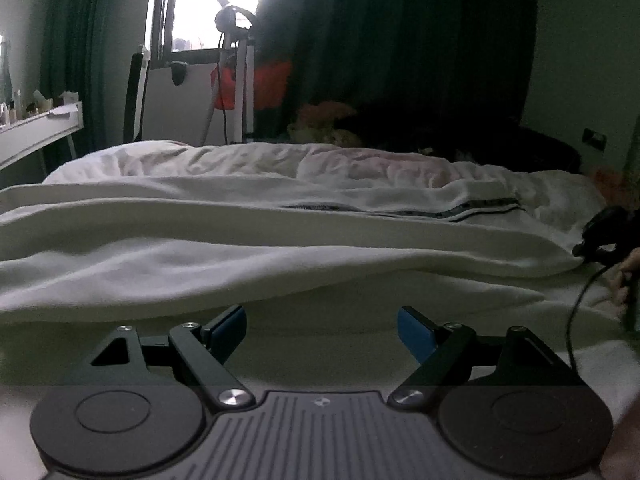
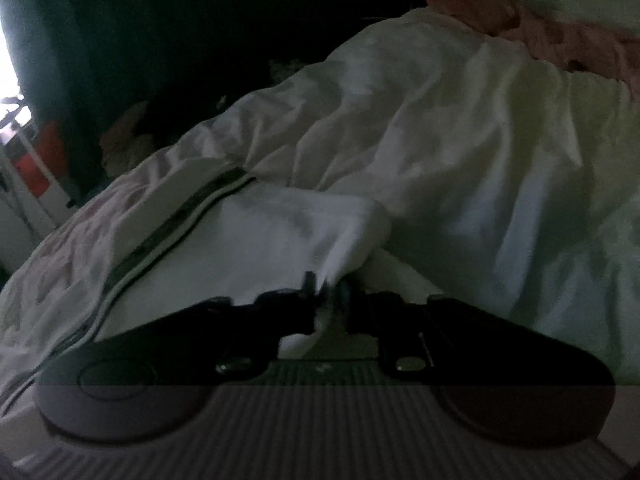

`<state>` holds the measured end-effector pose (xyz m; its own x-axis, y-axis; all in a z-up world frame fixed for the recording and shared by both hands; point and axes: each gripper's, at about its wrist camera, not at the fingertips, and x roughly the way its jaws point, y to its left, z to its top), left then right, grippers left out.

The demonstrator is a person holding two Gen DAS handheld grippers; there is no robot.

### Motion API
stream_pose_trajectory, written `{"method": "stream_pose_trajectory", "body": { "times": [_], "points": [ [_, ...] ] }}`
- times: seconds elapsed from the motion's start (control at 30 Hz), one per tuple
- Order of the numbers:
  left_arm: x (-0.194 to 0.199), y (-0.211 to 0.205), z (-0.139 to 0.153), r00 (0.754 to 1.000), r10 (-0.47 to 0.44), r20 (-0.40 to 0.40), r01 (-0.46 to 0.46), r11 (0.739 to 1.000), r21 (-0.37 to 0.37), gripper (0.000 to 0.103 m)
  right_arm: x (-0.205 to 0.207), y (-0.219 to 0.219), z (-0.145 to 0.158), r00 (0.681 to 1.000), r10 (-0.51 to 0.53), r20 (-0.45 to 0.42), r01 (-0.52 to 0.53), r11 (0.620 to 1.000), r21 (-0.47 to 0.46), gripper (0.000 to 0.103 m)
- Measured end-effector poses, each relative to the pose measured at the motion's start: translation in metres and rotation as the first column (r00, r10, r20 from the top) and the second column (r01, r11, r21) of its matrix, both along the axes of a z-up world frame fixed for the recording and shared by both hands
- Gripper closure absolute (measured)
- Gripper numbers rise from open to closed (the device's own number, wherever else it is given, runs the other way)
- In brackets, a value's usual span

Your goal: Fold clothes

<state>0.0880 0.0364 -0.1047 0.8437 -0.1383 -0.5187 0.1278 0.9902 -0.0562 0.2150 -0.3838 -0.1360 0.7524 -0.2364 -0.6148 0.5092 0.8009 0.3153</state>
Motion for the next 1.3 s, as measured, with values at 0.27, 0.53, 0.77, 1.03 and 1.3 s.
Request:
{"method": "stream_pose_trajectory", "body": {
  "times": [0.27,0.53,0.77,1.03,1.3],
  "points": [
    [-0.019,0.011,0.018,0.999,0.028,0.035,-0.027,0.999,-0.027,0.019,-0.076,0.047,0.044,0.981,0.182,0.072,-0.185,0.982,0.034,0.029],
    [-0.055,0.094,0.05,0.958,0.276,-0.072,-0.285,0.936,-0.206,0.019,-0.116,0.073,0.072,0.971,0.231,0.065,-0.23,0.973,-0.016,0.029],
    [-0.103,0.236,0.071,0.697,0.656,-0.288,-0.716,0.627,-0.306,0.019,-0.121,0.057,0.061,0.979,0.196,0.048,-0.2,0.975,0.095,0.029],
    [-0.15,0.337,0.06,0.363,0.843,-0.396,-0.905,0.219,-0.365,0.019,-0.135,0.029,0.053,0.993,0.108,0.055,-0.117,0.971,0.207,0.029],
    [-0.162,0.366,0.019,0.485,0.713,-0.507,-0.787,0.103,-0.609,0.025,-0.179,-0.021,0.043,0.981,-0.181,0.07,0.151,0.939,0.308,0.029]
  ]
}}
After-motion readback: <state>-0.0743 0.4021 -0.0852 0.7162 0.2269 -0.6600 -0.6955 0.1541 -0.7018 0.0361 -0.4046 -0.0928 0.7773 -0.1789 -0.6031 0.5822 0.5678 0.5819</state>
